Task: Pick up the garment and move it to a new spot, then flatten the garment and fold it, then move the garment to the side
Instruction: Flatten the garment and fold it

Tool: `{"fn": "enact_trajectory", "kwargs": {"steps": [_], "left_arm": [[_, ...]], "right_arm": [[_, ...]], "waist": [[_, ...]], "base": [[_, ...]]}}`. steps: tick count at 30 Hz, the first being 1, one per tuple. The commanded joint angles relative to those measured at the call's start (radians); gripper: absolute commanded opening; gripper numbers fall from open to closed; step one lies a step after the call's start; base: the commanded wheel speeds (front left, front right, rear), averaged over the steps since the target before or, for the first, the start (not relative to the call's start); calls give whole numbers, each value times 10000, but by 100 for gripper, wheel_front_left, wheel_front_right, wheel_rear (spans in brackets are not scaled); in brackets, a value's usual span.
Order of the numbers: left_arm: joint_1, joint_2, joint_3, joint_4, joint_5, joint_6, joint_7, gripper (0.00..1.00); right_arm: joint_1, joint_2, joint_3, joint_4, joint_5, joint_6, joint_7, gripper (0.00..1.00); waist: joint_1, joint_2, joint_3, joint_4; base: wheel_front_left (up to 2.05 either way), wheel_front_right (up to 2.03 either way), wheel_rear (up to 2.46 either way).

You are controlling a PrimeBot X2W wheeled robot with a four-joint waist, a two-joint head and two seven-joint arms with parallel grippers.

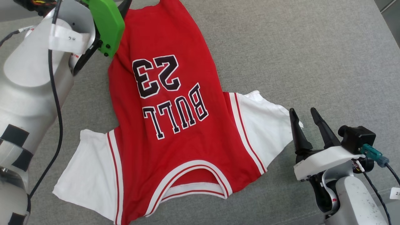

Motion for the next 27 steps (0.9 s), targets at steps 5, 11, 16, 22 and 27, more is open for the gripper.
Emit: {"fn": "enact_trajectory", "kwargs": {"steps": [5, 11, 16, 22, 27], "left_arm": [[635, -400, 181, 748, -759, -26, -644, 100], [1952, -841, 771, 892, -1870, 71, -1766, 100], [3164, -708, 1018, 360, -2180, 425, -2513, 100], [4992, -203, 1471, -1189, -2413, 1123, -3026, 100], [6899, 86, 2339, -3238, -2459, 2067, -3141, 100]], "right_arm": [[-89, -428, -100, -23, -81, -9, 170, 100], [468, -869, -610, -361, -83, -9, 614, 100], [966, -968, -816, -624, -58, -9, 858, 100], [1433, -1039, -1089, -1101, -92, -9, 1131, 100], [1814, -987, -1349, -1484, -107, -9, 1272, 100]], "waist": [[-1, 0, -902, 779], [-1, 0, -2196, 1826], [-1, 0, -2887, 2360], [-1, 0, -3413, 2796], [-1, 0, -3635, 3049]], "base": [[0, 0, 0], [0, 0, 0], [0, 0, 0], [0, 0, 0], [0, 0, 0]]}}
